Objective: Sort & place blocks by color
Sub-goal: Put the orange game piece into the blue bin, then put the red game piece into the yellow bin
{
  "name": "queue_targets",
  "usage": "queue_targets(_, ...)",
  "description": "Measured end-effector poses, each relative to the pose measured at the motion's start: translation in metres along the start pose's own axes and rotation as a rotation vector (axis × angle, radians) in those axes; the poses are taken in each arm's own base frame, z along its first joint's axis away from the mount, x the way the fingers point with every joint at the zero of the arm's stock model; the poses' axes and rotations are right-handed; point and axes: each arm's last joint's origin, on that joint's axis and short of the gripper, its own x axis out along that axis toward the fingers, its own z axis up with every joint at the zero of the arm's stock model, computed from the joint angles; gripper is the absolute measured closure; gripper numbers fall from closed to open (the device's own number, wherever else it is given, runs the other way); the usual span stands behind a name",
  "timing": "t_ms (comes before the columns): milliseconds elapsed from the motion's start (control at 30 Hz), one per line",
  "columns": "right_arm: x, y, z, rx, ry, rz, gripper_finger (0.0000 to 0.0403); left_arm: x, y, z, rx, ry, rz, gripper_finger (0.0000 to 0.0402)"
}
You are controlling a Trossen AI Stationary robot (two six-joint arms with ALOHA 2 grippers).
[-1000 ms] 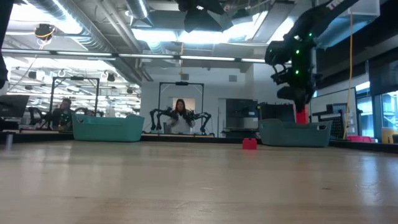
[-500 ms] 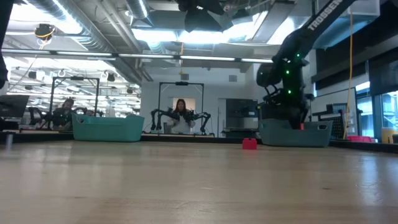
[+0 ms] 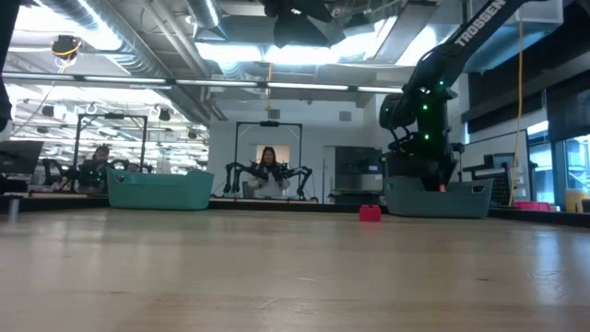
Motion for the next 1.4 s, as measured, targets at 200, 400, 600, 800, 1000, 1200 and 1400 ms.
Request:
queue_targets(200, -0.004, -0.001, -0.001, -0.022, -0.011, 0.000, 0.0205, 0.000, 0.000, 0.000, 0.000, 0.000, 0.000, 0.0177)
queue_targets(400, -0.031, -0.006, -0.004, 0.000, -0.105, 0.005, 0.0204, 0.000, 0.000, 0.000, -0.002, 0.001, 0.000, 0.0177)
queue_targets(600, -0.066, -0.019, -0.013, 0.043, -0.226, 0.011, 0.0204, 0.000, 0.000, 0.000, -0.006, 0.003, 0.000, 0.0177)
queue_targets(800, -0.105, -0.031, -0.029, 0.079, -0.370, 0.043, 0.0203, 0.000, 0.000, -0.003, -0.012, 0.029, 0.001, 0.0177)
queue_targets(1000, -0.153, -0.031, -0.056, 0.037, -0.566, 0.219, 0.0203, -0.001, 0.000, -0.011, -0.031, 0.113, 0.003, 0.0177)
queue_targets(1200, -0.193, -0.026, -0.083, -0.121, -0.787, 0.439, 0.0203, -0.001, 0.000, -0.010, -0.020, 0.104, 0.007, 0.0177)
queue_targets(1400, -0.213, -0.017, -0.100, -0.276, -0.898, 0.579, 0.0203, 0.019, 0.002, -0.014, 0.156, 0.128, 0.039, 0.0179)
